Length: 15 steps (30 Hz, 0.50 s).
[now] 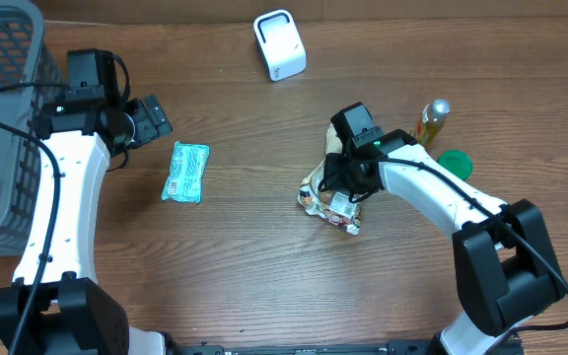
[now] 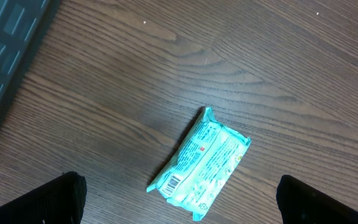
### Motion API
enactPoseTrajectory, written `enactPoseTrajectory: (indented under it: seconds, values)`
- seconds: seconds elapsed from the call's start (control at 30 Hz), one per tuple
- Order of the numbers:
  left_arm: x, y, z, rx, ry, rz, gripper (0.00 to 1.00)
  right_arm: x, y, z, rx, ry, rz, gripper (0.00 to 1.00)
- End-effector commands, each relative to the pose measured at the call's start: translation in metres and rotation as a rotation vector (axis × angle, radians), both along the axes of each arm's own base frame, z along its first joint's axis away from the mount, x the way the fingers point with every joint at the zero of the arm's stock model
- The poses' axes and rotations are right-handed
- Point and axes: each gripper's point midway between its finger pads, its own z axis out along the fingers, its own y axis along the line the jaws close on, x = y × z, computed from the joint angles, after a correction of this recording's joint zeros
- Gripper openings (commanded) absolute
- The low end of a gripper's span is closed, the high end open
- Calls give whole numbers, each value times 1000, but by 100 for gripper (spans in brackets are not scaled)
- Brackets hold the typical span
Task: Scan the item barcode
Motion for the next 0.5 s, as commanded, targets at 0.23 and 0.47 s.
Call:
enactPoseTrajectory:
  seconds: [0.23,0.47]
  values:
    - [-1,5,-5,11,16,6,100,9,-4,5,-18,-42,-8,32]
    - [-1,5,-5,11,16,6,100,4,12,7,65,-17,20,33]
